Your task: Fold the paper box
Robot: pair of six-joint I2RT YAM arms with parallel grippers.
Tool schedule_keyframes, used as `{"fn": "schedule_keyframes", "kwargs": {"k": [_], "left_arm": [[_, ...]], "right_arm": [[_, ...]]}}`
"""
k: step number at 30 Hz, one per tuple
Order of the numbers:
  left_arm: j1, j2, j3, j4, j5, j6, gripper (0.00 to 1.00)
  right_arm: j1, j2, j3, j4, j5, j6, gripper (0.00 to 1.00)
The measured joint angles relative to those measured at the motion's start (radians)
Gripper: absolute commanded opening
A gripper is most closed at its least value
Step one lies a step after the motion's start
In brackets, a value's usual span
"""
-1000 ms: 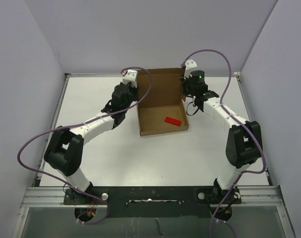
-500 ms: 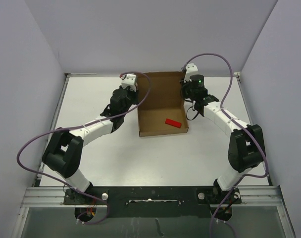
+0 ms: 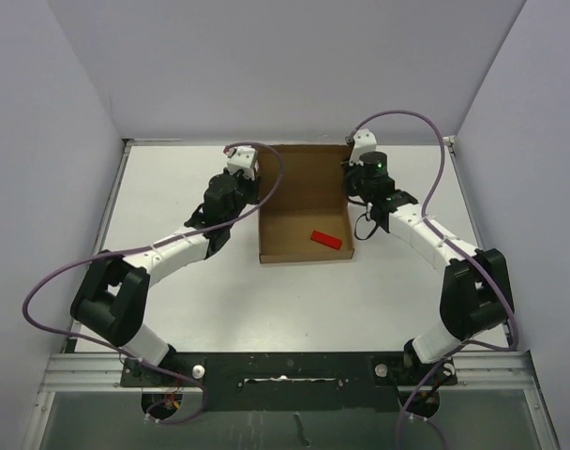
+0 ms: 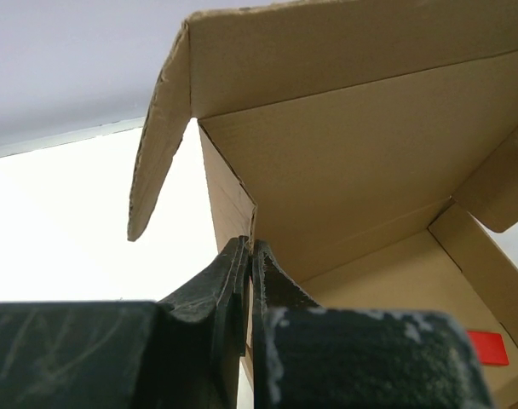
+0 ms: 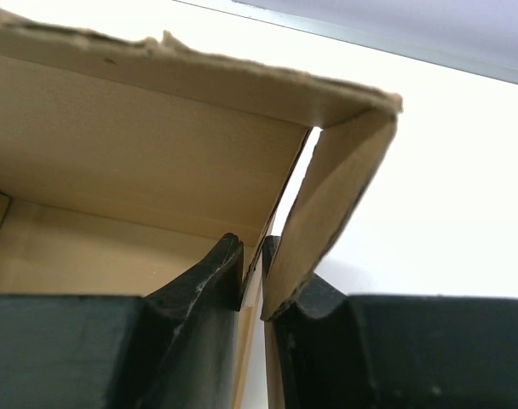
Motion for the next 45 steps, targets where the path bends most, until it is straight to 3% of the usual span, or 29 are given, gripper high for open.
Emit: {"fn": "schedule_keyframes", "kwargs": {"k": [45], "left_arm": [[-0.064, -0.164, -0.154, -0.072, 0.008, -0.001, 0.0]], "right_arm": [[0.068, -0.207, -0.26, 0.001, 0.023, 0.029, 0.18]]}}
